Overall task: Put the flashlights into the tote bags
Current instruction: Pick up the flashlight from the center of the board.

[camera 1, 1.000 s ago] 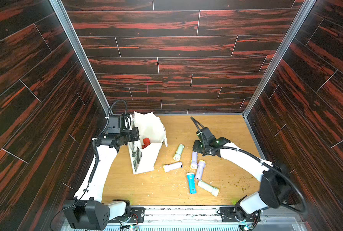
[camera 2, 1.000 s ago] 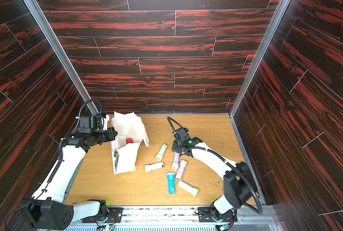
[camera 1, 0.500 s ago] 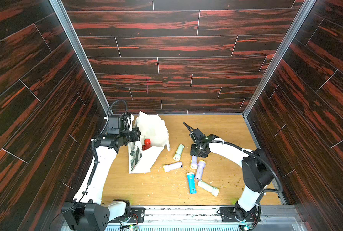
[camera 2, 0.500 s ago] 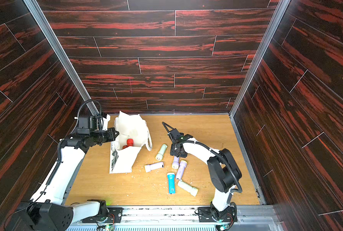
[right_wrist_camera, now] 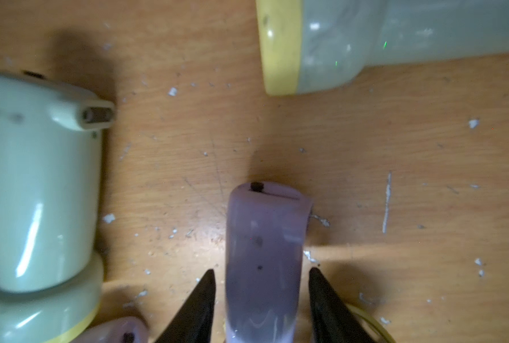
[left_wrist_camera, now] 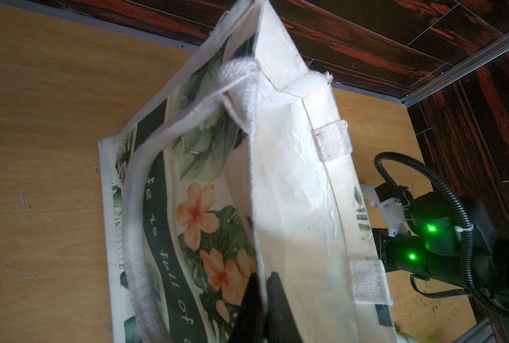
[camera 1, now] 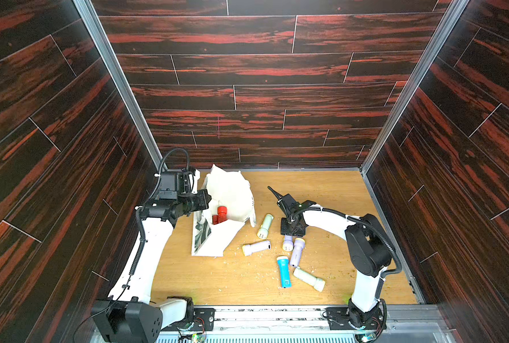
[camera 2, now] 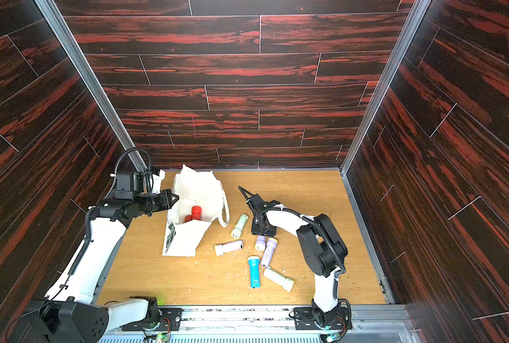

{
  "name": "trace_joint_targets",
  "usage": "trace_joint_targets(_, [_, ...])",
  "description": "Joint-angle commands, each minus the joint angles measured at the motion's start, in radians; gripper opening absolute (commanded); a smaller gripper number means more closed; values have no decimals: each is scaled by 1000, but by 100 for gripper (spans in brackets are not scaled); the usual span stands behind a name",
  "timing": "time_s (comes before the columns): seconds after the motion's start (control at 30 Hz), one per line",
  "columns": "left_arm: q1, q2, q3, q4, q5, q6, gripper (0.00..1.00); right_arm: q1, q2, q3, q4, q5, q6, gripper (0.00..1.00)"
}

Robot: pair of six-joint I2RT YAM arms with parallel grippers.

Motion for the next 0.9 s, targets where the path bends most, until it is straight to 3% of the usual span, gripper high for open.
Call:
trace_joint_targets(0.0, [4,-50,3,65,27,7,0,-1,41,14,-17,0,1,50])
trace_joint_targets(0.63, [5,-58,-3,61,30,7,0,-2,40,8,9,-7,19,33])
trace_joint_targets(0.87, [5,-58,-6,68,55,-3,0,-2,-85,5,19,6,47,27])
